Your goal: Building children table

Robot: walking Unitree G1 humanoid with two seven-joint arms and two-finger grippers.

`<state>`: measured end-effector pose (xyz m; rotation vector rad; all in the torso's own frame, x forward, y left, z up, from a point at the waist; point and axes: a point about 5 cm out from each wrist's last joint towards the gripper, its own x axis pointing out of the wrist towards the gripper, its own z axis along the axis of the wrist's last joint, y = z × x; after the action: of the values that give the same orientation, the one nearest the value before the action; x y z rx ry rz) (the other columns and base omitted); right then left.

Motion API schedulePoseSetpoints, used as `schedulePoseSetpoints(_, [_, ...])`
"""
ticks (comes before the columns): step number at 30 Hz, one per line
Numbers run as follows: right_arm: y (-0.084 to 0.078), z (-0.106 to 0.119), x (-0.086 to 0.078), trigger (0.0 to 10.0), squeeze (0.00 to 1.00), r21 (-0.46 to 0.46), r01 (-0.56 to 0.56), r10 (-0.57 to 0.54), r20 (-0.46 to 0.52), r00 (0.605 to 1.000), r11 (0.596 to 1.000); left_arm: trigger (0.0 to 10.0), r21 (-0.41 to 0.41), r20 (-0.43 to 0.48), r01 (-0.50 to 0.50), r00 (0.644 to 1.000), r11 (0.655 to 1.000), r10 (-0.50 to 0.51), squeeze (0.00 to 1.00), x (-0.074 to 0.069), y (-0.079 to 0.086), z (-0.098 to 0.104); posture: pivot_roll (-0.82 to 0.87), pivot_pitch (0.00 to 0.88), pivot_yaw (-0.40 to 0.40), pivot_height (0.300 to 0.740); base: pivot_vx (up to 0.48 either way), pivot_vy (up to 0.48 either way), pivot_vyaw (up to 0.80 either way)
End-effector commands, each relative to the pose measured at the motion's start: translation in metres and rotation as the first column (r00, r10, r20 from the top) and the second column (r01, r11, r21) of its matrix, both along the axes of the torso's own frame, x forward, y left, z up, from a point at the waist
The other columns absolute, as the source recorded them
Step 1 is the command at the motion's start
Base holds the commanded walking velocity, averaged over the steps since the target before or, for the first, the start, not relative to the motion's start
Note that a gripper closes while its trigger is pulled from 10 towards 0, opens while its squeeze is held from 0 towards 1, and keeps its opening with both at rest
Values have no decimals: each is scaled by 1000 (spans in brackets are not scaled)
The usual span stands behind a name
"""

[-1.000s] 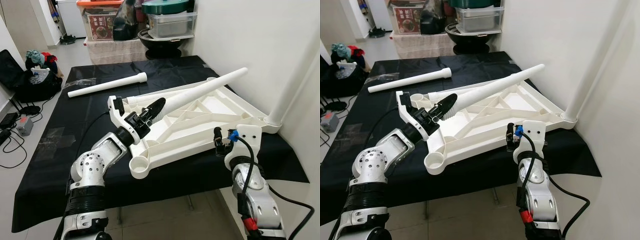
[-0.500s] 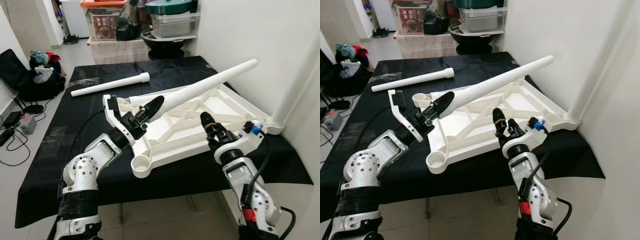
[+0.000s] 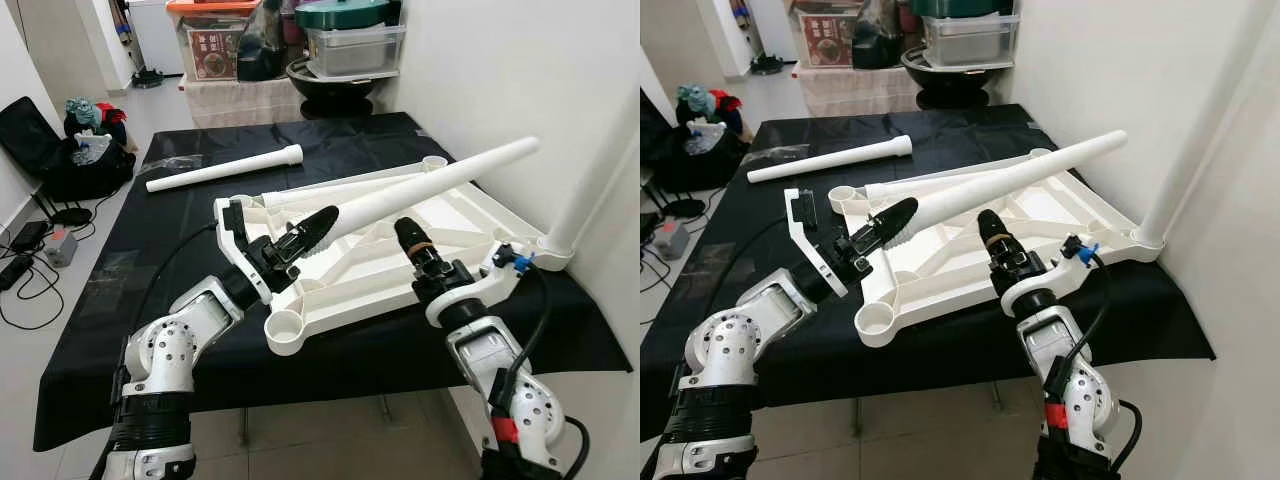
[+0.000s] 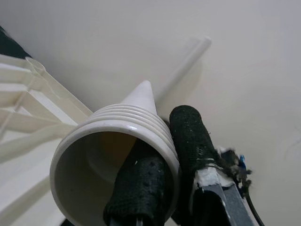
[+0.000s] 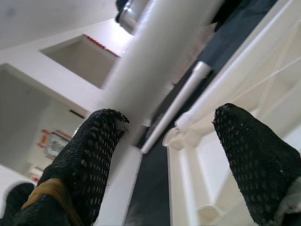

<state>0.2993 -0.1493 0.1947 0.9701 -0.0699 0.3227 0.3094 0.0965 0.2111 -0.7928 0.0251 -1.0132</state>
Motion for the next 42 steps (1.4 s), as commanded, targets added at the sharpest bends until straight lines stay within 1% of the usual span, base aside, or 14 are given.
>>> schedulePoseSetpoints(1, [6,3,3,10000,0,34,-27,27,6,1000,999,0,3,28,5,1000,1000,-5,0,-2,2,2,-9,0,2,740,0,0,0])
schedulePoseSetpoints(5, [15,11,6,10000,0,74,-93,90,40,995,993,0,3,29,26,999,1000,-26,0,-4,1,-1,3,0,-9,740,0,0,0])
schedulePoseSetpoints(10, [19,16,7,10000,0,90,-122,117,60,991,988,0,2,30,36,999,999,-36,0,-7,2,-2,2,0,-13,740,0,0,0])
schedulePoseSetpoints(14, [23,22,9,10000,0,113,-149,141,74,987,982,0,-4,44,79,996,997,-78,0,-13,0,-5,0,0,-16,740,0,0,0])
schedulePoseSetpoints(19, [24,22,13,10000,0,131,-154,146,67,987,979,0,-10,47,115,992,993,-114,0,-17,-3,-7,0,0,-16,740,0,0,0])
schedulePoseSetpoints(25, [24,25,22,10000,0,211,-131,121,62,991,969,0,-1,20,155,988,988,-155,0,-19,2,-18,0,0,-12,740,0,0,0])
schedulePoseSetpoints(26, [25,29,23,3804,0,224,-136,122,76,990,965,0,6,22,168,985,986,-168,0,-20,3,-19,-1,0,-11,740,0,0,0])
schedulePoseSetpoints(27, [25,32,24,0,0,234,-141,122,91,988,962,0,10,24,177,984,984,-177,0,-21,3,-19,-1,0,-12,740,0,0,0])
schedulePoseSetpoints(33, [25,35,24,0,0,242,-142,118,112,987,960,0,16,26,182,983,983,-182,0,-22,3,-20,0,0,-14,740,0,0,0])
schedulePoseSetpoints(34, [24,34,23,0,0,246,-139,114,116,987,959,235,23,29,181,983,983,-181,0,-22,3,-21,1,0,-15,740,0,0,0])
schedulePoseSetpoints(37, [24,34,23,0,0,246,-139,114,116,987,959,235,23,29,181,983,983,-181,0,-22,3,-21,1,0,-15,740,0,0,0])
schedulePoseSetpoints(38, [22,34,22,0,0,253,-138,111,119,987,958,706,30,35,177,983,984,-178,0,-23,3,-21,4,0,-16,740,0,0,0])
schedulePoseSetpoints(41, [21,34,21,0,0,261,-138,109,122,986,955,824,39,40,172,984,984,-174,0,-23,4,-22,7,0,-17,740,0,0,0])
schedulePoseSetpoints(42, [22,34,19,0,0,267,-148,116,131,985,952,2392,52,43,159,986,986,-161,0,-22,7,-24,9,0,-15,740,0,0,0])
